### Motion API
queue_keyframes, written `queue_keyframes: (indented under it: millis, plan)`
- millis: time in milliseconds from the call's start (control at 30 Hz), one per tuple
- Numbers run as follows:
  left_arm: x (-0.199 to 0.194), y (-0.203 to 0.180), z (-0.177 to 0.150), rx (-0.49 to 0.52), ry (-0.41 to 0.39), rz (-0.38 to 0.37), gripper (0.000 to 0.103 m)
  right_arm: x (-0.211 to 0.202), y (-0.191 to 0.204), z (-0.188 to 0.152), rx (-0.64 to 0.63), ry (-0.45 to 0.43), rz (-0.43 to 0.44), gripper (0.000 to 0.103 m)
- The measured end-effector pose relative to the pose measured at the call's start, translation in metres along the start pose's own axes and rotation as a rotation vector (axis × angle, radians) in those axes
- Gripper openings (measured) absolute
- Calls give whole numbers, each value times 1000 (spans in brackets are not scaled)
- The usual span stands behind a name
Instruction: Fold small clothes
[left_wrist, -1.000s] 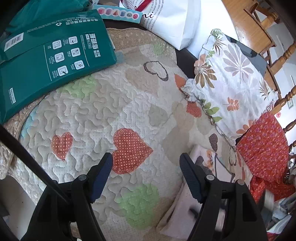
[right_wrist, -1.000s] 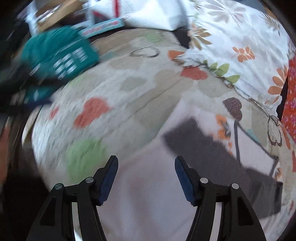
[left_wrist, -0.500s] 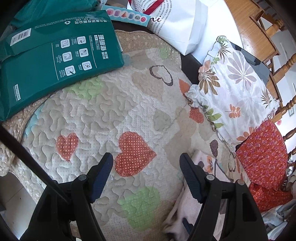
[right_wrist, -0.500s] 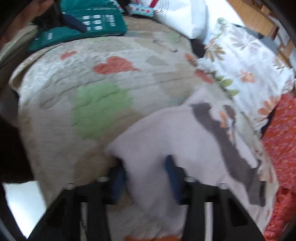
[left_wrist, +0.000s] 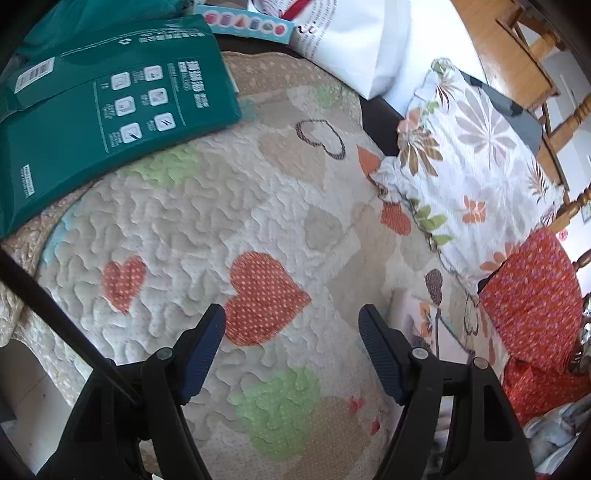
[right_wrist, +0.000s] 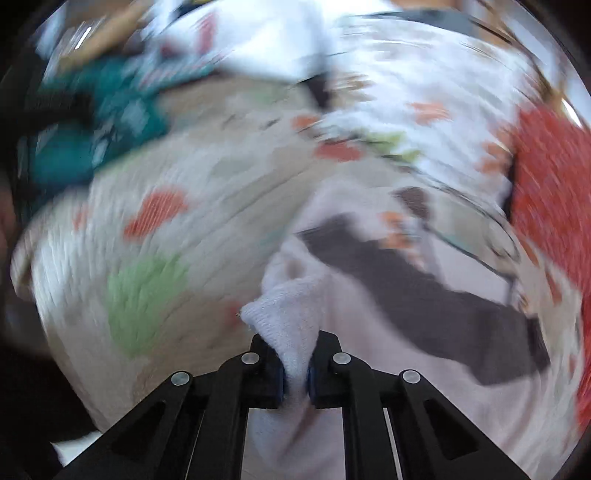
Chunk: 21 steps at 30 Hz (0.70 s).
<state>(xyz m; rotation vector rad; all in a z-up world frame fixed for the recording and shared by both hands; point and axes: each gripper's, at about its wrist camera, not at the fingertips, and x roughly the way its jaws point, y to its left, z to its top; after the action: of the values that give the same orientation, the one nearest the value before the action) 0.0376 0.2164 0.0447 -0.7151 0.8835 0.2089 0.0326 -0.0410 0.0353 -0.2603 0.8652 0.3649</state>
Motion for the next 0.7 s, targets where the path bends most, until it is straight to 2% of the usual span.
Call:
queue_keyframes:
  millis: [100,200,267,333,400,467,500,567,700]
  plan:
    - [7,-14,-8,33,21,1,73,-42,-76,-3,199,-60,7,9]
    - [16,-32,-21,84,49,-3,73,-91,-165,-35,396,-108,-72,9]
    - [25,-48,-32,131,82,-9,73,-112,-211,-65,486,-96,-148,9]
    - [35,-65,-47,188,122,-16,73,-113,-246,-99,561,-18,-207,10]
    - [45,-80,-61,240,159,-18,73,-91,-272,-138,634,146,-209,15]
    - [54,-93,-75,283,192,-22,73,-83,-285,-160,690,206,-168,18]
    - [58,-100,-83,303,212,-29,73,-90,-291,-166,725,180,-135,25]
    - [63,-112,-95,341,239,-47,73,-110,-301,-165,768,107,-137,30]
    - [60,-140,-117,431,242,-58,73,-134,-311,-142,750,19,-141,30]
